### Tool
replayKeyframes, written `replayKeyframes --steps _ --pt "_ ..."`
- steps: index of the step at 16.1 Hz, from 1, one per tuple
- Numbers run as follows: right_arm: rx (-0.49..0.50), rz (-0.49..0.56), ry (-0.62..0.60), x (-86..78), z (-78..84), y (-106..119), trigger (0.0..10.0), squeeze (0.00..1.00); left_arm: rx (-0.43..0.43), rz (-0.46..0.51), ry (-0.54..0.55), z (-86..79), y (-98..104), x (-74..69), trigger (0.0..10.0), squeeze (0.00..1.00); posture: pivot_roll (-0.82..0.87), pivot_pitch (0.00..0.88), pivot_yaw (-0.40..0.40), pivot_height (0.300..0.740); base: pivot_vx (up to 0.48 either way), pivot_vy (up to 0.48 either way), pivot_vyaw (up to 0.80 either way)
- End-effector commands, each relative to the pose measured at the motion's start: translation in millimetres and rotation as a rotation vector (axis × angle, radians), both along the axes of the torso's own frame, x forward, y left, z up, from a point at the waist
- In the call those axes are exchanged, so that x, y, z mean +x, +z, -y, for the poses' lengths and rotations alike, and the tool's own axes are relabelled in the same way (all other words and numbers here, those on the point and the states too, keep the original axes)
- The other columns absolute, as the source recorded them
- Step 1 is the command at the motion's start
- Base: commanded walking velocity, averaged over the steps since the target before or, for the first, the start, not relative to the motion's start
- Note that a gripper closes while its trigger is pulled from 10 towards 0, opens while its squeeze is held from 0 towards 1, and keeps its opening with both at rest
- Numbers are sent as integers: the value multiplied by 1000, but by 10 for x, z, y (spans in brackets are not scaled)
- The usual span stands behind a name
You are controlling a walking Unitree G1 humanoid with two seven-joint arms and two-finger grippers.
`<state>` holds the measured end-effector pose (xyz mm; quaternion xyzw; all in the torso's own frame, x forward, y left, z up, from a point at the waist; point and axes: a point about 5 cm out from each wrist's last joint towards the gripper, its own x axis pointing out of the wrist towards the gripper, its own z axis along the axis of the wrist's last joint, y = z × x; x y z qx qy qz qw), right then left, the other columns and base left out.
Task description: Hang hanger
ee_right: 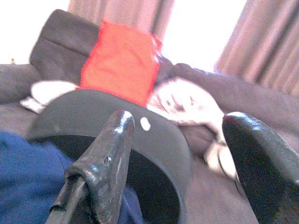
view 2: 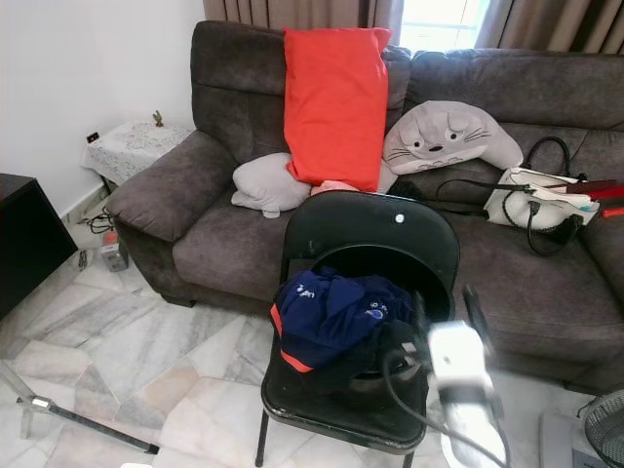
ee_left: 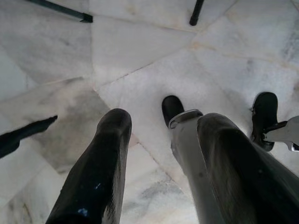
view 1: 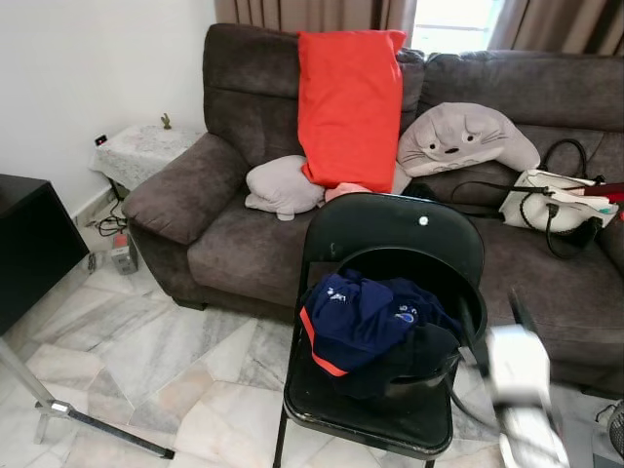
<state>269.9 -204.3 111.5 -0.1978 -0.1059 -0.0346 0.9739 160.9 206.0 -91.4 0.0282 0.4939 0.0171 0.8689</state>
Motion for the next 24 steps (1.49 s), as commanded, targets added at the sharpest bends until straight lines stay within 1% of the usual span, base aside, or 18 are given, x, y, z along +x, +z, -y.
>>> replayKeyframes --steps 1,2,3,4,5,6,7,9,10,11,12,13,14,15,17,18,22,24 --pt "-5 -70 17 11 -33 -60 10000 0 12 -28 -3 -26 -22 -58 10000 0 -126 0 20 740 0 0 0" --pt "9 -101 79 67 -82 -37 10000 0 12 -32 -4 -21 -24 -60 10000 0 -122 0 21 740 0 0 0" --pt "-6 -165 178 118 -158 -50 10000 0 11 -32 -4 -13 -22 -51 10000 0 -125 0 22 740 0 0 0" --pt "-88 -248 298 138 -241 -64 10000 0 9 -32 -6 -5 -21 -45 10000 0 -120 0 21 740 0 0 0" --pt "-212 -300 365 139 -259 -72 10000 0 11 -30 -4 -35 -11 -33 10000 0 -117 0 23 740 0 0 0" --pt "-295 -329 410 143 -256 -71 10000 0 14 -28 0 -78 1 -24 10000 0 -118 0 22 740 0 0 0" --pt "-351 -372 533 95 -311 -48 10000 0 18 -28 3 -130 13 -20 10000 0 -122 0 23 740 0 0 0" --pt "-347 -436 594 44 -323 -40 10000 0 18 -26 3 -137 18 -11 10000 0 -120 0 25 740 0 0 0" --pt "-374 -483 631 0 -314 -53 10000 0 17 -26 1 -124 16 -9 10000 0 -123 0 27 740 0 0 0" --pt "-392 -560 686 -94 -309 -78 10000 1000 14 -29 -4 -109 12 -11 10000 0 -127 0 29 740 0 0 0" --pt "-388 -616 719 -149 -312 -85 10000 1000 11 -34 -11 -100 8 -14 10000 0 -129 0 29 740 0 0 0" --pt "-376 -652 697 -149 -285 -117 10000 1000 11 -33 -12 -99 9 -13 10000 0 -131 0 30 740 0 0 0" --pt "-390 -700 674 -146 -243 -185 10000 0 10 -33 -9 -99 8 -14 10000 0 -127 0 30 740 0 0 0" --pt "-424 -740 659 -135 -203 -251 10000 0 10 -32 -8 -104 10 -13 10000 0 -122 0 30 740 0 0 0" --pt "-414 -762 640 -64 -208 -282 10000 0 16 -26 -5 -132 23 4 10000 0 -121 0 32 740 0 0 0" --pt "-410 -760 634 -38 -213 -280 10000 0 17 -24 -4 -136 26 9 10000 0 -118 0 34 740 0 0 0" --pt "-431 -726 567 230 -230 -278 10000 0 16 -23 -11 -119 29 26 10000 0 -113 0 42 740 0 0 0" --pt "-430 -718 553 300 -231 -271 10000 0 15 -24 -12 -102 27 31 10000 0 -113 0 44 740 0 0 0"
